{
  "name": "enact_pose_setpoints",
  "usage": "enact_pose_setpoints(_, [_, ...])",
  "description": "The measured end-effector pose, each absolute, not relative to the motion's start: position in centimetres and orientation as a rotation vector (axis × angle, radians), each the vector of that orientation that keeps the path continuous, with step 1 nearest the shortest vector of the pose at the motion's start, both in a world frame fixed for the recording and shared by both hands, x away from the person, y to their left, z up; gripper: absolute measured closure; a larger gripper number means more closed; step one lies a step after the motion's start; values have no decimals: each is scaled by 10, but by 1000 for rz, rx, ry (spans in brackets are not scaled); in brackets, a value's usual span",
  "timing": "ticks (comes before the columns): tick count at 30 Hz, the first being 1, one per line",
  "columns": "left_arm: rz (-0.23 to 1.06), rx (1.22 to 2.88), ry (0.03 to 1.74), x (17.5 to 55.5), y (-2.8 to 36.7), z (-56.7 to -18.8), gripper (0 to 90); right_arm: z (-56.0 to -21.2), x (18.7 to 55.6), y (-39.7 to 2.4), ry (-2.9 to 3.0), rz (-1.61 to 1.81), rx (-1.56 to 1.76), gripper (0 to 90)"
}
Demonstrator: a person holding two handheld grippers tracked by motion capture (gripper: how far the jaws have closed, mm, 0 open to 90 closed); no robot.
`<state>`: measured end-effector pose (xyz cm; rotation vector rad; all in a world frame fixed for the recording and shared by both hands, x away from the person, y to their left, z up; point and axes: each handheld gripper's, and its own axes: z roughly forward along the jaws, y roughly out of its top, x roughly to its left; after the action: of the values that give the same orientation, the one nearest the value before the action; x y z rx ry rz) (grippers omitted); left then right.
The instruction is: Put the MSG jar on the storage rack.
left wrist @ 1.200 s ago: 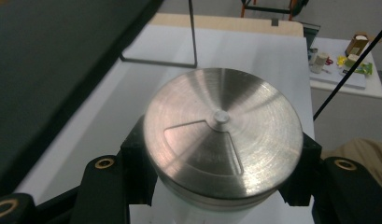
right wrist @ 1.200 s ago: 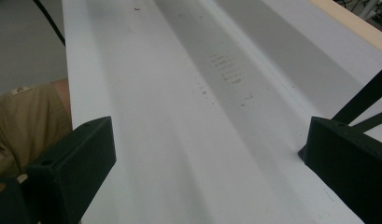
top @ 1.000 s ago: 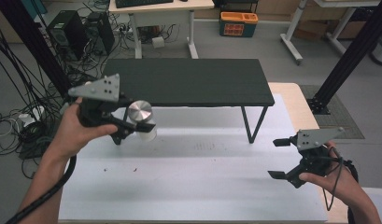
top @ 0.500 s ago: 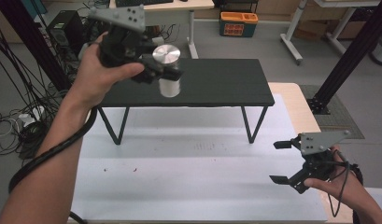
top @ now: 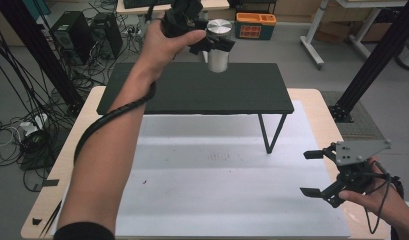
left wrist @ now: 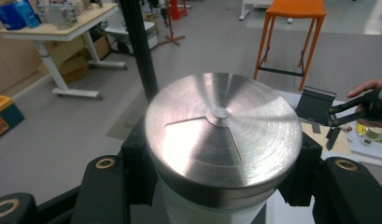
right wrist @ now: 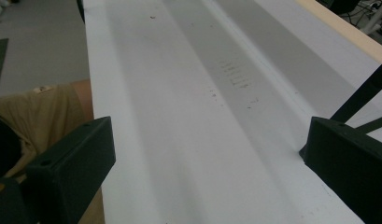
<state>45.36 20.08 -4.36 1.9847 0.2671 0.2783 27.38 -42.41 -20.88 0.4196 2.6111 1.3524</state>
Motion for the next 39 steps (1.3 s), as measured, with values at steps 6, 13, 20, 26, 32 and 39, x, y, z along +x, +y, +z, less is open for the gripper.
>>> enact_pose_setpoints(6, [265, 2010, 303, 476, 188, -75, 425, -217, 278, -431, 2610, 1362, 444, 19])
enact_pose_setpoints(13, [255, 2038, 329, 493, 176, -95, 425, -223, 285, -435, 2618, 1365, 459, 19])
enact_pose_setpoints(20, [246, 2054, 336, 500, 172, -105, 424, -222, 287, -436, 2615, 1365, 458, 19])
enact_pose_setpoints(26, [231, 2048, 347, 502, 174, -113, 424, -222, 286, -434, 2618, 1359, 460, 19])
enact_pose_setpoints(32, [222, 2027, 362, 502, 177, -118, 423, -219, 284, -432, 2614, 1362, 460, 19])
enact_pose_setpoints(39, [258, 2006, 401, 491, 192, -105, 184, -214, 283, -428, 2599, 1343, 470, 19])
